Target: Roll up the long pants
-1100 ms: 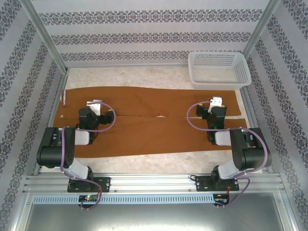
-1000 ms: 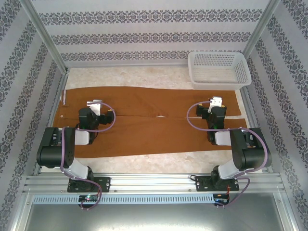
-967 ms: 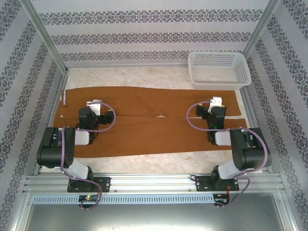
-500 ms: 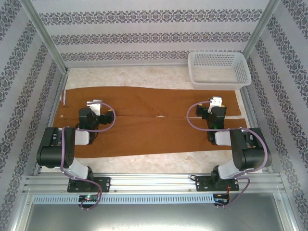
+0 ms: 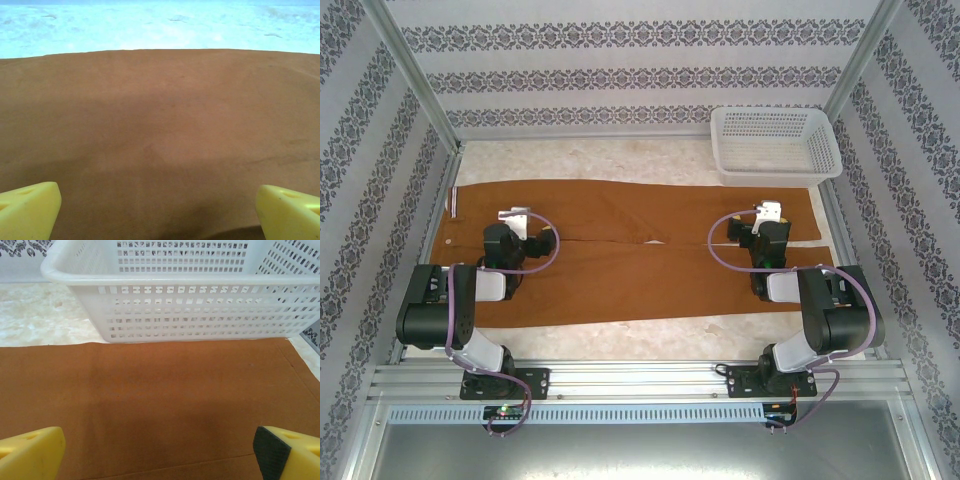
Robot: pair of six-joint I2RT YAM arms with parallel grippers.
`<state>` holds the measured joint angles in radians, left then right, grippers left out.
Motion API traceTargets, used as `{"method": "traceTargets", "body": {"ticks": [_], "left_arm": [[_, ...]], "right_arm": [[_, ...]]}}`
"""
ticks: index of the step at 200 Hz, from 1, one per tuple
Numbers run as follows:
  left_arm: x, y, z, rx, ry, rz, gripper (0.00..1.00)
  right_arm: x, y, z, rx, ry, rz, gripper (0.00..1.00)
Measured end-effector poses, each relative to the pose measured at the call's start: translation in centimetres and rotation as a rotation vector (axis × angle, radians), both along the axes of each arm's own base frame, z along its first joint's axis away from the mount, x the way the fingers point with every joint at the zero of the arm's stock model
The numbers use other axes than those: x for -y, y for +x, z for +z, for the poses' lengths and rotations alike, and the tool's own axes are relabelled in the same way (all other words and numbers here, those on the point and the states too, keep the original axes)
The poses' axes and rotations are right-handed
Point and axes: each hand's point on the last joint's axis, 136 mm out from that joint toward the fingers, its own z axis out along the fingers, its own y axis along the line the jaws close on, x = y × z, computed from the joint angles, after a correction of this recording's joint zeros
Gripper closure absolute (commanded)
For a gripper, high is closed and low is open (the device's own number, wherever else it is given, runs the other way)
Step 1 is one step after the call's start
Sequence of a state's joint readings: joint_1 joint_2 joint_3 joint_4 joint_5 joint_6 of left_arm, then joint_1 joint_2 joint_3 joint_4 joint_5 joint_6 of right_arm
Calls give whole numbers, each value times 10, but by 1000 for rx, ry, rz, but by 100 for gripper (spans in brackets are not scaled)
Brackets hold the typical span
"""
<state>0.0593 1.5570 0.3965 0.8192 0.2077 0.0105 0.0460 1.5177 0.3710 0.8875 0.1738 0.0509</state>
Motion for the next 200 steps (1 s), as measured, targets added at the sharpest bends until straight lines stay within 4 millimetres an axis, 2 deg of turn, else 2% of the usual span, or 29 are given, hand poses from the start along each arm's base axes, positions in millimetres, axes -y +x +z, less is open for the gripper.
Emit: {"method": "traceTargets", "body": {"ticks": [60,81,95,108,138,153,166,183,191,200], "left_arm": [[-15,1,-1,-25,28,106,0],[-25,11,11,-64,45,187,0],[-31,21,36,-40,51,223,0],[-35,25,64,-12,48,249,0],[-39,31,147,48,-10,299,0],[-39,35,192,58,-56,312,0],[-39,35,222,33,-91,329,0],[-39,32,243,-7,-126,338,0],[-40,28,243,-35,-148,342,0],[-44,21,232,-89,-179,363,0]], "right_arm": [[0,0,0,-3,1,1,2],[3,-1,2,-40,-5,-17,2],[8,6,17,-63,-13,-43,2],[11,16,46,-40,-17,-68,2],[16,25,116,15,1,-110,2],[14,27,143,11,16,-104,2],[12,26,161,5,33,-100,2],[16,19,176,-20,83,-108,2],[22,15,180,-34,120,-119,2],[34,9,179,-52,171,-137,2]]}}
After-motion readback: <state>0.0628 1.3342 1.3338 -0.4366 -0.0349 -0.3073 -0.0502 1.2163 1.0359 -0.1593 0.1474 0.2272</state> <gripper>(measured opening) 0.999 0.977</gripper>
